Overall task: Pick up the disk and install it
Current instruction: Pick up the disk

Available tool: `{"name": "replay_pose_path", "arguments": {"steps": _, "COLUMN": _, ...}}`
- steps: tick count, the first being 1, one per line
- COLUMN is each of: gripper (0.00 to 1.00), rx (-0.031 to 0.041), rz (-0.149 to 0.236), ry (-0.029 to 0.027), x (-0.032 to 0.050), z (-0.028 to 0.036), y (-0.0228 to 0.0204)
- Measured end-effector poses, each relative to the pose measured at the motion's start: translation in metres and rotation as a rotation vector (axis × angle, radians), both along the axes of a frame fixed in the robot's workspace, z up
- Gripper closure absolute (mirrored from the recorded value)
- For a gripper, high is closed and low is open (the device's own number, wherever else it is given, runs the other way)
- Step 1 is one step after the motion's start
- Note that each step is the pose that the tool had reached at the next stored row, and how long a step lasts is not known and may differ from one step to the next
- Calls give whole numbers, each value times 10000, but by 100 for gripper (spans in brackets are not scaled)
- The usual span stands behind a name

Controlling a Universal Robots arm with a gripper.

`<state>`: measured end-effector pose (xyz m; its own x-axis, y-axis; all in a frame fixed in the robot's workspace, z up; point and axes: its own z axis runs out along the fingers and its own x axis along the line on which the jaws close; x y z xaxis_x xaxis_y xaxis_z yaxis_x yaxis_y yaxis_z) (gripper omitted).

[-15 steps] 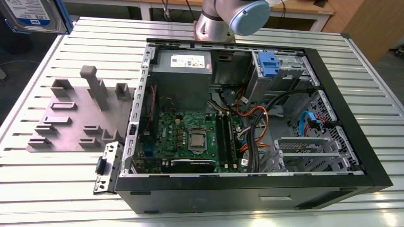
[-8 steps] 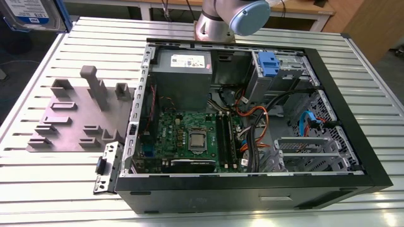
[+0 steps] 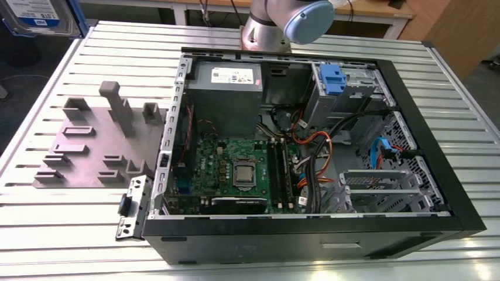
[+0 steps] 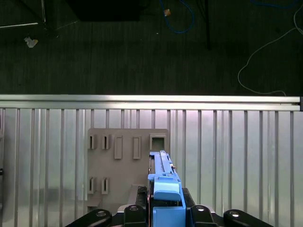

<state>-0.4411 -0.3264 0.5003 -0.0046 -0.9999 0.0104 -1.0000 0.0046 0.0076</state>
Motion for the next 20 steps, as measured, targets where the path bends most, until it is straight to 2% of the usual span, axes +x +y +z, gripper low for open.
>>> {"name": "replay_pose_path", "arguments": {"steps": 6, "gripper": 64, "rx": -1, "rz": 0, "ry": 0, "x": 0, "z": 54, "y": 0}}
{"name": "replay_pose_path", "arguments": {"steps": 11, "gripper": 64, "rx": -1, "rz": 0, "ry": 0, "x": 0, "z": 124, "y": 0}}
{"name": "replay_pose_path", "arguments": {"steps": 14, "gripper": 64, "rx": 0, "rz": 0, "ry": -1, "x": -1, "z": 127, "y": -4}}
{"name": "replay_pose_path", "arguments": {"steps": 17, "gripper": 64, "rx": -2, "rz": 0, "ry": 0, "x": 0, "z": 126, "y": -36}}
{"name": "replay_pose_path", "arguments": {"steps": 20, "gripper": 64, "rx": -9, "rz": -1, "ry": 1, "x": 0, "z": 122, "y": -87}}
